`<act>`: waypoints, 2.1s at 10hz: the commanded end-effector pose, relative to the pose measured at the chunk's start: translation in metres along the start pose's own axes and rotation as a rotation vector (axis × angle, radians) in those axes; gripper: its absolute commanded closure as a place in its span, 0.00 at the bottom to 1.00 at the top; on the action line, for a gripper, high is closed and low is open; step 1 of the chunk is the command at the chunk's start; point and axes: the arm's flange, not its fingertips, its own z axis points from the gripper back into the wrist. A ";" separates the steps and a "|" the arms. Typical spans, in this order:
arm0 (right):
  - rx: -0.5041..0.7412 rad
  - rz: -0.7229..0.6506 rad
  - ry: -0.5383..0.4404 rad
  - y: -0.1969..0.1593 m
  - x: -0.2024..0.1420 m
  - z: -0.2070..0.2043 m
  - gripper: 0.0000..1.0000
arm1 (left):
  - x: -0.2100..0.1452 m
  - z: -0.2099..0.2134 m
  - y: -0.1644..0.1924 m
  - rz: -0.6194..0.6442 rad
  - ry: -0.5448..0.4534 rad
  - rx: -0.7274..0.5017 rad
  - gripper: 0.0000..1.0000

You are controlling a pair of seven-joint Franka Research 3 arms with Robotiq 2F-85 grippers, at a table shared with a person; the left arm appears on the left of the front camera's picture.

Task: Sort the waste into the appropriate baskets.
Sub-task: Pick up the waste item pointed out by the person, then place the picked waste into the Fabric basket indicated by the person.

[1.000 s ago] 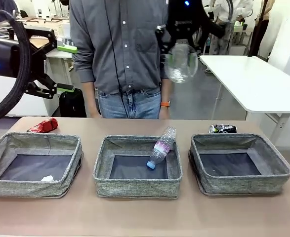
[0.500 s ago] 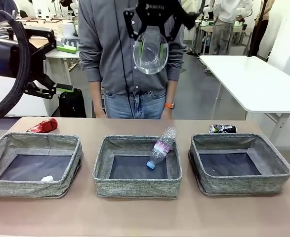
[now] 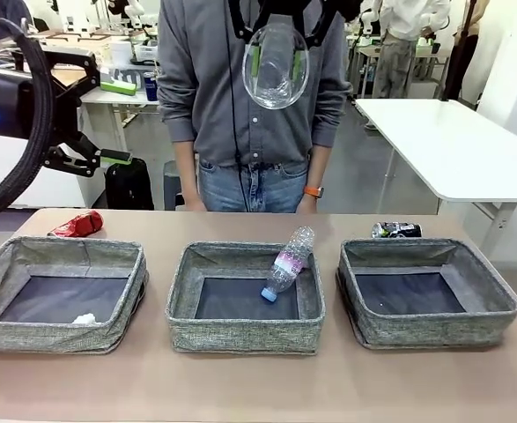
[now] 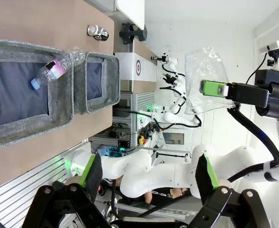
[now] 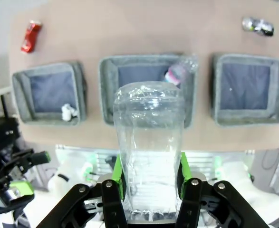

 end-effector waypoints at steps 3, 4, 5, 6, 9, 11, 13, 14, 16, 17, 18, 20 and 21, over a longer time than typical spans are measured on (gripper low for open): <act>-0.003 0.004 0.001 0.001 -0.001 -0.002 0.50 | -0.001 0.000 -0.001 0.009 0.002 -0.004 0.00; -0.003 0.004 0.001 0.001 -0.001 -0.002 0.50 | -0.001 0.000 -0.001 0.009 0.002 -0.004 0.00; -0.003 0.004 0.001 0.001 -0.001 -0.002 0.50 | -0.001 0.000 -0.001 0.009 0.002 -0.004 0.00; -0.003 0.004 0.001 0.001 -0.001 -0.002 0.50 | -0.001 0.000 -0.001 0.009 0.002 -0.004 0.00; -0.003 0.004 0.001 0.001 -0.001 -0.002 0.50 | -0.001 0.000 -0.001 0.009 0.002 -0.004 0.00; -0.003 0.004 0.001 0.001 -0.001 -0.002 0.50 | -0.001 0.000 -0.001 0.009 0.002 -0.004 0.00; -0.003 0.004 0.001 0.001 -0.001 -0.002 0.50 | -0.001 0.000 -0.001 0.009 0.002 -0.004 0.00; -0.003 0.004 0.001 0.001 -0.001 -0.002 0.50 | -0.001 0.000 -0.001 0.009 0.002 -0.004 0.00; -0.003 0.004 0.001 0.001 -0.001 -0.002 0.50 | -0.001 0.000 -0.001 0.009 0.002 -0.004 0.00; -0.003 0.004 0.001 0.001 -0.001 -0.002 0.50 | -0.001 0.000 -0.001 0.009 0.002 -0.004 0.00; -0.003 0.004 0.001 0.001 -0.001 -0.002 0.50 | -0.001 0.000 -0.001 0.009 0.002 -0.004 0.00; -0.003 0.004 0.001 0.001 -0.001 -0.002 0.50 | -0.001 0.000 -0.001 0.009 0.002 -0.004 0.00; -0.003 0.004 0.001 0.001 -0.001 -0.002 0.50 | -0.001 0.000 -0.001 0.009 0.002 -0.004 0.00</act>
